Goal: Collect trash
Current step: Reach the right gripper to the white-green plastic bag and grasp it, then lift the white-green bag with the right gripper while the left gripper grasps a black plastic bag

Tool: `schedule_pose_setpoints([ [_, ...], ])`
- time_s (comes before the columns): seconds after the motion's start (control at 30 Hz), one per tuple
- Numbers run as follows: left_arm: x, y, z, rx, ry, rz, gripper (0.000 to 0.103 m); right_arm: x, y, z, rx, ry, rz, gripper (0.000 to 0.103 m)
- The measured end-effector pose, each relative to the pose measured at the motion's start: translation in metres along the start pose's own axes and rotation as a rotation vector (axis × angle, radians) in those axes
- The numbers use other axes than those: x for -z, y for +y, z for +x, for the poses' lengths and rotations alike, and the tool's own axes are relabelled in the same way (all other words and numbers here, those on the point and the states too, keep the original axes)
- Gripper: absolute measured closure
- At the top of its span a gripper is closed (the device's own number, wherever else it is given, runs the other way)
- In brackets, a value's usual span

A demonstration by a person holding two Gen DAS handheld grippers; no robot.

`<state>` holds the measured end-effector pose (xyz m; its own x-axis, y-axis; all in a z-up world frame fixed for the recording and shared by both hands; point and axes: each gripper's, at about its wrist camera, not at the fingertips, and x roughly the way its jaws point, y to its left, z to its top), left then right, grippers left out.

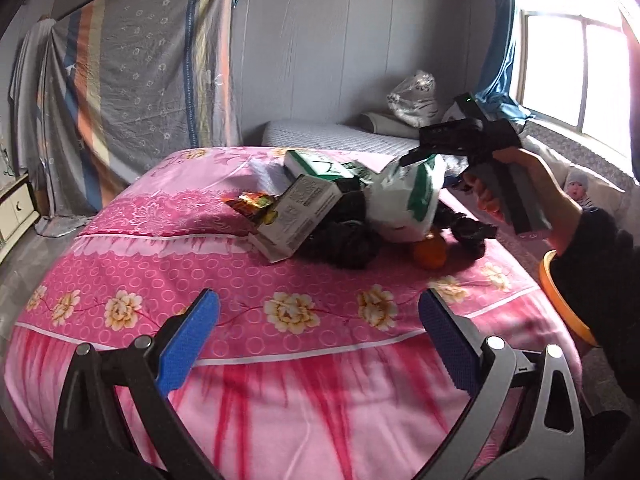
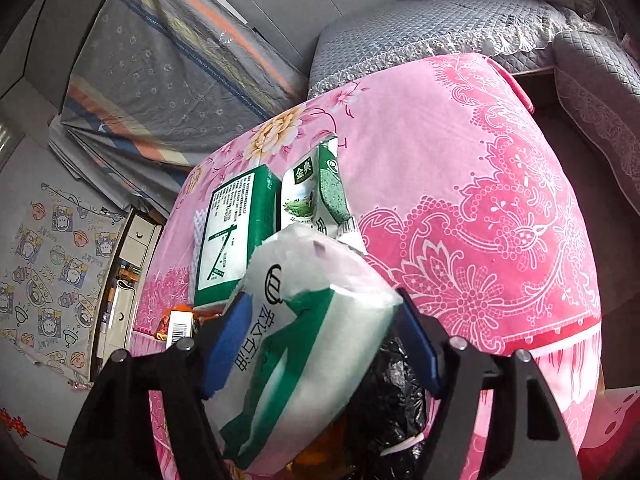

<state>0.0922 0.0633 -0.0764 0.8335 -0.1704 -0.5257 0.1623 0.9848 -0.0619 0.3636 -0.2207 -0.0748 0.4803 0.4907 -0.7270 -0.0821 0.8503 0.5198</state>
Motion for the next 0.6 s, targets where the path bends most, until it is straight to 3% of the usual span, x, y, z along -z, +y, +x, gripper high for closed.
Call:
schedule_pose_setpoints([
  [0.13,-0.006,0.014,0.017,-0.091,0.045,0.026,0.007,0.003,0.011,0.004,0.039,0.009,-0.054,0.053],
  [0.2,-0.011,0.020,0.027,-0.119,0.092,0.034,0.007,0.005,0.015,0.004,0.030,0.018,-0.055,0.065],
  [0.37,-0.019,0.033,0.040,-0.154,0.112,0.031,0.008,0.015,0.025,-0.002,-0.022,0.049,-0.068,0.076],
  [0.6,-0.029,0.034,0.039,0.014,0.074,0.042,0.008,0.033,0.034,-0.030,-0.180,0.097,-0.083,0.081],
])
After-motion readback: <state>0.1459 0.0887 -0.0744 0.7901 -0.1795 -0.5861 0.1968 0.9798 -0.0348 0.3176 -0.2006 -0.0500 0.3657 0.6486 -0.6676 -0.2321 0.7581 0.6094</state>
